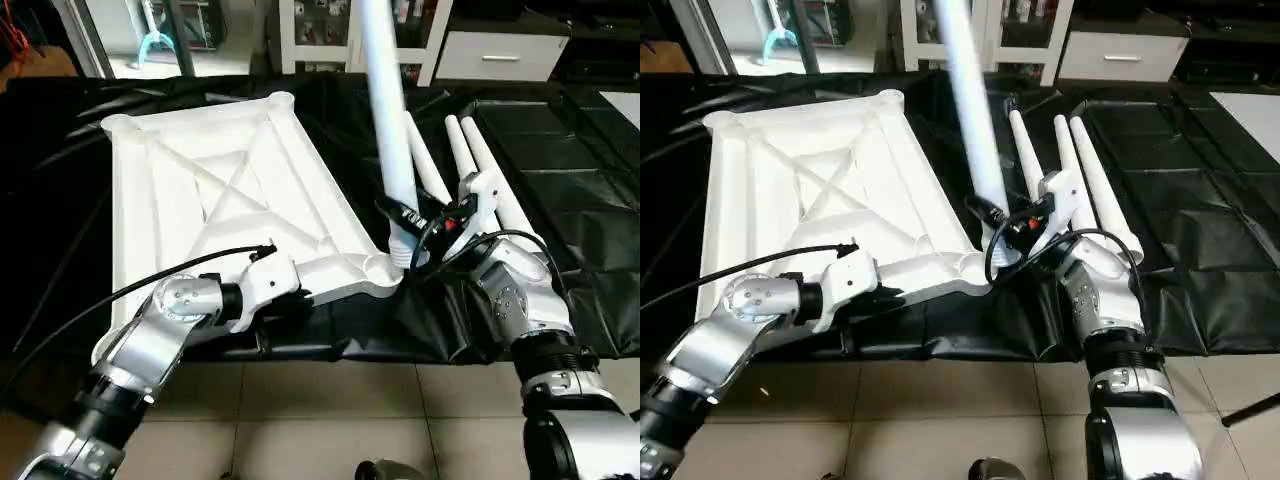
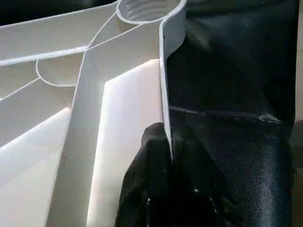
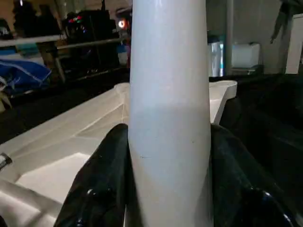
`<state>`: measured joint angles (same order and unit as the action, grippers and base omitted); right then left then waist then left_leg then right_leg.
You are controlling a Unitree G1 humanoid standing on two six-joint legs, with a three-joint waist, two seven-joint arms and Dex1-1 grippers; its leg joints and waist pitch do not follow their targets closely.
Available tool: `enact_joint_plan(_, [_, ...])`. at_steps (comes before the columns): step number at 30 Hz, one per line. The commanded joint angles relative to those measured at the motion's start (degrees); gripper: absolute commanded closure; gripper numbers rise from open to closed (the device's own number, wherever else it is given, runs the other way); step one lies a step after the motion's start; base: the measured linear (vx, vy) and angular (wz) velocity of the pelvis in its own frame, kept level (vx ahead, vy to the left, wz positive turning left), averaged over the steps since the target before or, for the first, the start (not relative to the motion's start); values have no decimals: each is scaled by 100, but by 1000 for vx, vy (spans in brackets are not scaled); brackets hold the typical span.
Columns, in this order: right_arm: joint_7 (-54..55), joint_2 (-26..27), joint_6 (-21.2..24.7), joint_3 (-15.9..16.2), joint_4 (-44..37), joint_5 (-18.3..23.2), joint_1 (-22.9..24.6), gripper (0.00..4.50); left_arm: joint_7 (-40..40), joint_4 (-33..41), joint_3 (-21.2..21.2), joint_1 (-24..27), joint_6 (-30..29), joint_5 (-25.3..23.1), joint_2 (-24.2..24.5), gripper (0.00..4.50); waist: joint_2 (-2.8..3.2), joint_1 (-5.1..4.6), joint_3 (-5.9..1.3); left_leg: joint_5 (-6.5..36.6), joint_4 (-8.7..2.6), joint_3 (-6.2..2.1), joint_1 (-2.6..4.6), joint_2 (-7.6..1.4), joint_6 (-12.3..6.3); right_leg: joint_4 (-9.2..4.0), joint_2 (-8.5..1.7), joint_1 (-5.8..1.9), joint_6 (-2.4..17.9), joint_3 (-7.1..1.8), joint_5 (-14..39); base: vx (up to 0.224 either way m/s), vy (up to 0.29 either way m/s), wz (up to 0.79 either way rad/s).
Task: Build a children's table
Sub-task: Insert table leg to table base
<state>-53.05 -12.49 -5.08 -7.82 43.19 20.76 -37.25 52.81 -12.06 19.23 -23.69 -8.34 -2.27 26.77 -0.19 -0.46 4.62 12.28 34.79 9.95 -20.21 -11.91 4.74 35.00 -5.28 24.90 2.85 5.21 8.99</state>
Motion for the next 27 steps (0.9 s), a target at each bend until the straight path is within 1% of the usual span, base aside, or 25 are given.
enact_joint_plan(1, [129, 13, -94, -89, -2, 54, -43, 264, -107, -207, 133, -102, 162, -215, 14, 450, 60, 27, -489, 707, -371, 30, 1, -84, -519, -384, -234, -426, 1339, -272, 1143, 0, 0, 0])
enact_joint_plan(2, [242, 51, -164, -121, 22, 51, -62, 264, -251, -326, 74, -175, 334, -254, -20, 450, 84, 45, -505, 764, -368, 29, 11, -78, -471, -381, -229, -427, 1337, -273, 1155, 0, 0, 0])
enact_joint_plan(4, [437, 77, -303, -195, 40, 74, -133, 264, -343, -420, -154, -338, 360, -62, -140, 450, 99, 66, -516, 786, -371, 27, 8, -73, -416, -382, -227, -435, 1313, -267, 1163, 0, 0, 0])
enact_joint_plan(5, [528, 90, -354, -245, 48, 86, -172, 264, -413, -442, -277, -409, 367, 20, -187, 406, 97, 84, -520, 775, -369, 28, 6, -75, -379, -381, -229, -432, 1299, -264, 1175, 0, 0, 0])
enact_joint_plan(6, [529, 90, -355, -246, 48, 86, -173, 264, -414, -443, -278, -410, 367, 20, -188, 395, 90, 86, -518, 788, -372, 30, 3, -70, -372, -390, -223, -431, 1282, -262, 1206, 0, 0, 0])
enact_joint_plan(7, [648, 100, -407, -316, 63, 84, -235, 264, -398, -461, -420, -493, 330, 164, -236, 388, 108, 91, -525, 800, -371, 20, -15, -68, -352, -378, -227, -448, 1263, -258, 1231, 0, 0, 0])
enact_joint_plan(8, [849, 89, -461, -392, 84, 50, -322, 264, -451, -489, -652, -611, 332, 364, -304, 388, 103, 98, -531, 740, -360, 28, -17, -53, -333, -387, -230, -444, 1256, -259, 1209, 0, 0, 0])
enact_joint_plan(9, [1042, 75, -500, -456, 100, 12, -406, 264, -464, -538, -882, -733, 345, 602, -375, 373, 118, 108, -541, 714, -362, 21, -15, -58, -314, -373, -233, -449, 1280, -257, 1168, 0, 0, 0])
enact_joint_plan(10, [1098, 70, -511, -473, 105, 0, -431, 264, -465, -553, -948, -769, 350, 673, -395, 358, 106, 113, -534, 718, -355, 32, -17, -45, -286, -383, -217, -435, 1310, -250, 1152, 0, 0, 0])
enact_joint_plan(12, [1267, 30, -500, -501, 86, -38, -529, 264, -460, -433, -1384, -953, 140, 1263, -556, 340, 94, 107, -533, 743, -350, 22, -43, -33, -275, -368, -213, -463, 1299, -237, 1171, 0, 0, 0])
enact_joint_plan(13, [1357, -12, -439, -484, 29, -82, -595, 264, -337, -269, -1699, -1095, -51, 1793, -638, 327, 96, 120, -530, 759, -354, 19, -44, -35, -268, -376, -219, -466, 1266, -229, 1290, 0, 0, 0])
enact_joint_plan(14, [1360, -33, -432, -433, -4, -127, -615, 264, -261, -220, -1801, -1150, -117, 1967, -639, 313, 102, 136, -547, 629, -342, 18, -55, -33, -256, -353, -231, -481, 1296, -233, 1198, 0, 0, 0])
enact_joint_plan(15, [1360, -35, -431, -426, -8, -132, -618, 264, -253, -215, -1812, -1156, -124, 1985, -639, 313, 93, 131, -554, 563, -337, 19, -66, -31, -289, -340, -219, -480, 1311, -233, 1094, 0, 0, 0])
enact_joint_plan(16, [1316, -49, -427, -373, -76, -169, -603, 264, -249, -163, -1882, -1180, -233, 2095, -649, 305, 103, 124, -554, 480, -334, 18, -70, -36, -361, -313, -204, -476, 1340, -230, 908, 0, 0, 0])
enact_joint_plan(17, [1316, -49, -427, -373, -76, -169, -603, 264, -249, -163, -1882, -1180, -233, 2095, -649, 305, 90, 109, -566, 373, -319, 19, -89, -27, -463, -293, -195, -490, 1357, -229, 716, 0, 0, 0])
enact_joint_plan(18, [985, -106, -399, -104, -440, -297, -463, 264, -690, -31, -2229, -1374, -616, 2497, -888, 294, 87, 106, -578, 310, -306, 31, -80, -25, -537, -268, -184, -493, 1399, -232, 581, 0, 0, 0])
enact_joint_plan(19, [985, -106, -399, -104, -440, -297, -463, 264, -690, -31, -2229, -1374, -616, 2497, -888, 283, 91, 121, -594, 236, -285, 36, -83, -20, -579, -260, -190, -509, 1435, -237, 432, 0, 0, 0])
enact_joint_plan(20, [771, -126, -284, 47, -745, -306, -348, 264, -1118, 54, -2496, -1553, -837, 2842, -1124, 274, 84, 141, -611, 102, -282, 23, -82, -31, -692, -247, -191, -492, 1497, -229, 235, 0, 0, 0])
enact_joint_plan(21, [496, -145, -128, 242, -1161, -313, -186, 264, -1706, 172, -2856, -1788, -1124, 3311, -1450, 268, 96, 179, -625, 29, -239, 28, -82, -36, -772, -212, -186, -513, 1600, -240, -82, 0, 0, 0])
enact_joint_plan(22, [370, -173, -7, 387, -1487, -340, -62, 264, -2135, 295, -3103, -1977, -1320, 3828, -1731, 263, 75, 193, -642, -13, -239, 31, -52, -62, -847, -204, -191, -485, 1667, -244, -217, 0, 0, 0])
enact_joint_plan(23, [370, -173, -7, 387, -1487, -340, -62, 264, -2135, 295, -3103, -1977, -1320, 3828, -1731, 255, 59, 221, -645, -160, -218, 10, -107, -52, -994, -162, -186, -493, 1761, -227, -415, 0, 0, 0])
enact_joint_plan(24, [351, -190, 53, 459, -1644, -347, -5, 265, -2339, 364, -3244, -2085, -1433, 4130, -1892, 234, 45, 219, -615, -36, -227, 19, -123, -54, -1049, -195, -188, -483, 1699, -211, -133, 0, 0, 0])
enact_joint_plan(25, [325, -221, 103, 563, -1816, -382, 63, 265, -2506, 445, -3321, -2164, -1570, 4386, -2027, 234, 45, 219, -615, -36, -227, 19, -123, -54, -1049, -195, -188, -483, 1699, -211, -133, 0, 0, 0])
enact_joint_plan(26, [307, -263, 134, 703, -2038, -423, 131, 265, -2735, 470, -3414, -2262, -1703, 4603, -2173, 226, 68, 274, -573, 267, -236, 39, -90, -60, -936, -273, -203, -464, 1575, -211, 475, 0, 0, 0])
enact_joint_plan(27, [290, -286, 140, 781, -2146, -452, 162, 265, -2829, 458, -3459, -2308, -1739, 4687, -2233, 220, 58, 283, -541, 461, -253, 45, -84, -51, -826, -337, -186, -456, 1407, -201, 903, 0, 0, 0])
